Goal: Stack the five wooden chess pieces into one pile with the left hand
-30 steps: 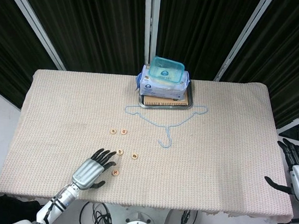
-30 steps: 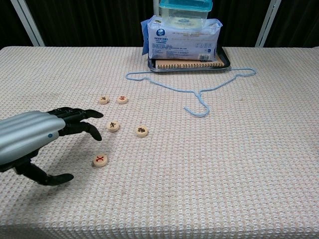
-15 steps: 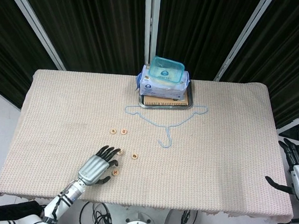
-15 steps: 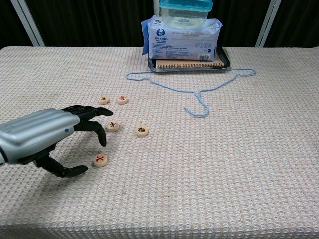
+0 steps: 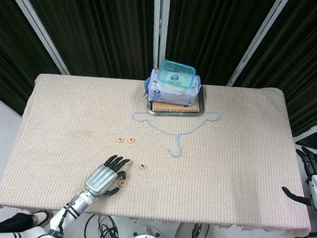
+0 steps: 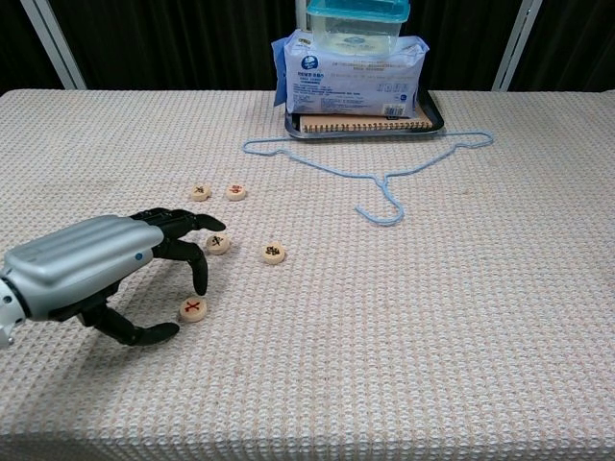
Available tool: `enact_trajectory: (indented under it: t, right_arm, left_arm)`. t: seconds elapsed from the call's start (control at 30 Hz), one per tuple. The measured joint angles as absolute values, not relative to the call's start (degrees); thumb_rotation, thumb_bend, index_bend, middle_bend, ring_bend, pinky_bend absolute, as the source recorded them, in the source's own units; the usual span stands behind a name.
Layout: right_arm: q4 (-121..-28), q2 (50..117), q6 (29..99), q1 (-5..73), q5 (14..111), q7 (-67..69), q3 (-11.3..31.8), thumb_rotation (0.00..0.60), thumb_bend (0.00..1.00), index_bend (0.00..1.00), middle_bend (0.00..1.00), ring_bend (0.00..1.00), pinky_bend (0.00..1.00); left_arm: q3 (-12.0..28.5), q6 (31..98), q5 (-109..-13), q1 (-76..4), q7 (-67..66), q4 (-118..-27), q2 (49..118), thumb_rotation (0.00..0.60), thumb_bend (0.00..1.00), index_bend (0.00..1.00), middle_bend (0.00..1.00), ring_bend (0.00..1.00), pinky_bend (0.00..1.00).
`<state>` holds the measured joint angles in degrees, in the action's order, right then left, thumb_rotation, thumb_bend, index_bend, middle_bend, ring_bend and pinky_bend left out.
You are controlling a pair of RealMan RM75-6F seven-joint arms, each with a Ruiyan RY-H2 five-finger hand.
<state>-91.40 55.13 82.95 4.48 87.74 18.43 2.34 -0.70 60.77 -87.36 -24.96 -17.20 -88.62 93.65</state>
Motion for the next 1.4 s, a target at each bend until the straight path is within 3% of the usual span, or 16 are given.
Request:
enact_trajectory:
  t: [1.4]
  right_arm:
    - [-91.6,54.9,82.5,4.6,87.7,18.3,2.2,0.600,0.09,0.00,0.00,0.00,0.00]
  left_arm:
    - [-1.0,60.3,-83.9,-27.1,-17.2,-87.9,94.7,0.600,0.28,0.48,0.06,0.00,0.00]
